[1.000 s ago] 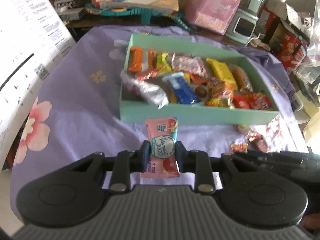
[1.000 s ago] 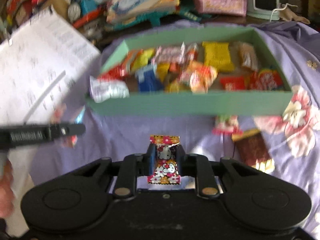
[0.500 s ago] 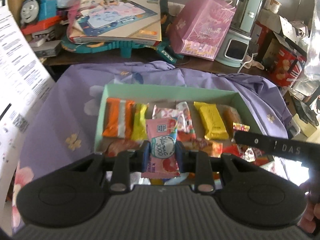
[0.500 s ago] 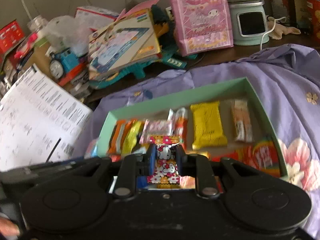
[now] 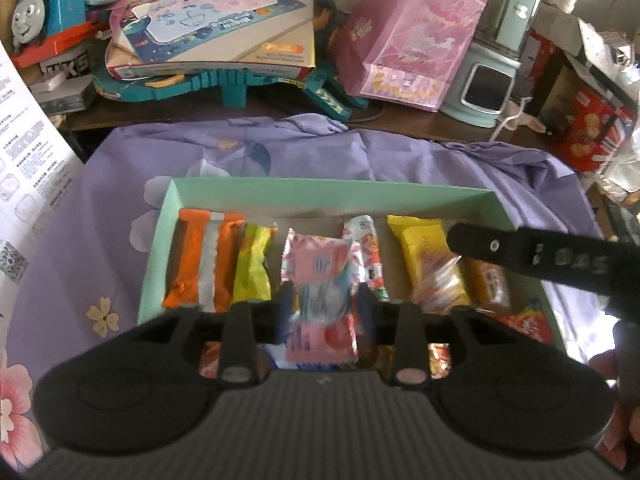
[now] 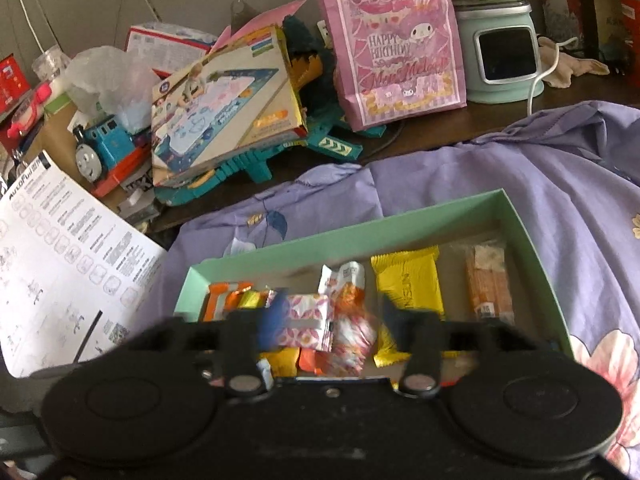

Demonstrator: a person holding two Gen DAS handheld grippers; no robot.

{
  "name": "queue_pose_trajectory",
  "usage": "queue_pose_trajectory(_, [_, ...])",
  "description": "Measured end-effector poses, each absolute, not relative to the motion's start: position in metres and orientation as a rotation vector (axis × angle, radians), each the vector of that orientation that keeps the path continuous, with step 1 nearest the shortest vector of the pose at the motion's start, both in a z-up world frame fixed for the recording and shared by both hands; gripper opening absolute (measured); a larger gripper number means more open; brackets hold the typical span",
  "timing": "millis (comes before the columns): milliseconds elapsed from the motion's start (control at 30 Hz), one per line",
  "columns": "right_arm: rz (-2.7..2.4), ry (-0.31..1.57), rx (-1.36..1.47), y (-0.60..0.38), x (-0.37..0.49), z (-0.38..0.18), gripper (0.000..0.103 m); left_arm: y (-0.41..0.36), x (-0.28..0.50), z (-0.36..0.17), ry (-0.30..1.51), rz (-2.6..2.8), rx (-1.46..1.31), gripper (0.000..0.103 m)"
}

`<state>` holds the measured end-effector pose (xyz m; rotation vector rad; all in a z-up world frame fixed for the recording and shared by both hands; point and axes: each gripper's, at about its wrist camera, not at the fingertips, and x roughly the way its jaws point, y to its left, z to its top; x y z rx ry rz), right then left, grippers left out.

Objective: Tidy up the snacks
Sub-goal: 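Carry both candies into the tray and open both tools, then move both tools to the last loose snacks beside the tray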

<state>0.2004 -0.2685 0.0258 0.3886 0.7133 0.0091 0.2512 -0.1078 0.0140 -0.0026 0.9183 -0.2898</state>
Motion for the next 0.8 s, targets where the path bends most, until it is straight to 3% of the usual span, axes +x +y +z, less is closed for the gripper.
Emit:
queue_pose_trajectory(67, [0.003,0.695,0.395,-0.271,0.197,0.024,0.095,-0.11,0.251,0.011,0.909,-0.253,0.025,0.086])
queue_pose_trajectory(100, [0.002,0.698,0.394,-0.271,0.195,0.023,0.096,-0.111,0.25,0.009,0.901,-0.237,0.041,0.089])
queue_pose_trajectory(200, [0.0,0.716,0.398,-0.273,0.19,0.018,0.103,-0.112,0.249,0.005,0.912,-0.231,0.053,0.094])
queue_pose_trajectory(333, [-0.012,0.728,0.412,-0.275,0.182,0.015,0.103,-0.112,0.245,0.005,0.919,-0.229,0.053,0.099])
queue_pose_trajectory(800, [-0.025,0.73,0.415,-0.271,0.153,0.031,0.103,-0.109,0.219,0.026,0.893,-0.232,0.047,0.103])
